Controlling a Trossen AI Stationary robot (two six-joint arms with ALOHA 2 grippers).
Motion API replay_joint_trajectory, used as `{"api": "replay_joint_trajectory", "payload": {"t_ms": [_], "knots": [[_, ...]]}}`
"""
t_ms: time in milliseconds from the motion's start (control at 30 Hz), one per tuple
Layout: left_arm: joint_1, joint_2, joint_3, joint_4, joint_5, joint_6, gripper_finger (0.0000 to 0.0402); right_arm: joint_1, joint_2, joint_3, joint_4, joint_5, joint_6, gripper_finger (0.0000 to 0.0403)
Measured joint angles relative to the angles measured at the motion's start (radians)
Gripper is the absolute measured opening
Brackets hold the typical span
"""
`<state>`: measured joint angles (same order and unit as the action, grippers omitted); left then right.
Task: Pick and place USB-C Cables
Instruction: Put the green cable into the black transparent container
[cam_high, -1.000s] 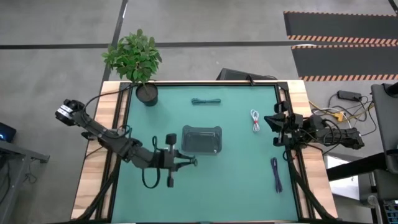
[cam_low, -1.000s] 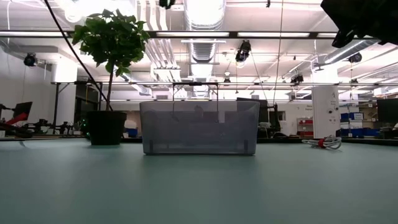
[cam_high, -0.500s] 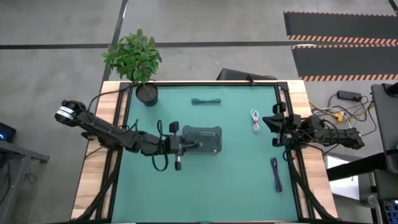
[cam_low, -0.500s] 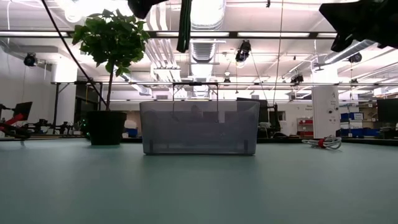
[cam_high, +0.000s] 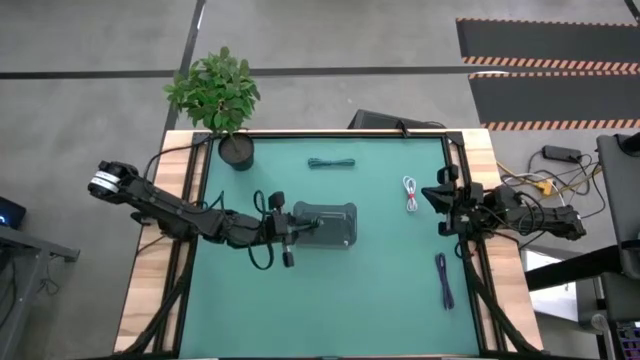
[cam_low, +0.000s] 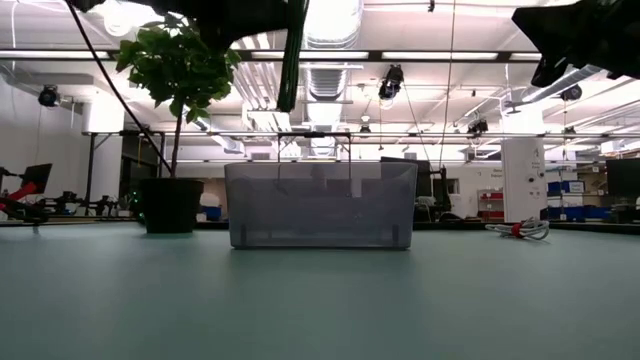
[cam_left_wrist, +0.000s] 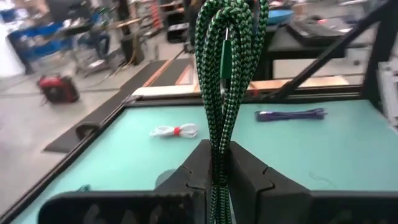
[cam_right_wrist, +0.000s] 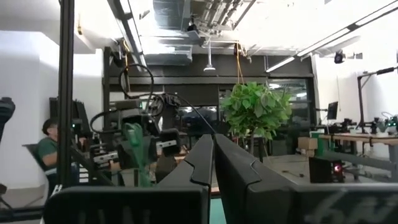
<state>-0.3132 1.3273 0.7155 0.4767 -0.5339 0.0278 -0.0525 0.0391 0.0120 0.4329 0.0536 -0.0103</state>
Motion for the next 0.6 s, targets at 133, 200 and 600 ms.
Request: {"api": "replay_joint_trajectory", "payload": {"t_ms": [133,200,600], "knots": [[0.0,0.0,0.012,-0.014,-0.001,-0.055,0.0017,0.0,0.012,0.0,-0.039,0.0,-0.001,0.0009],[0.0,0.0,0.042,-0.063,0.0,-0.096,0.0018,0.0,0.02,0.0,-0.033,0.001,-0.01,0.0009],[0.012,0.013,0.162,-0.324,0.006,-0.181,0.0019,0.0,0.021,-0.001,-0.025,0.001,-0.083,0.0009]]}}
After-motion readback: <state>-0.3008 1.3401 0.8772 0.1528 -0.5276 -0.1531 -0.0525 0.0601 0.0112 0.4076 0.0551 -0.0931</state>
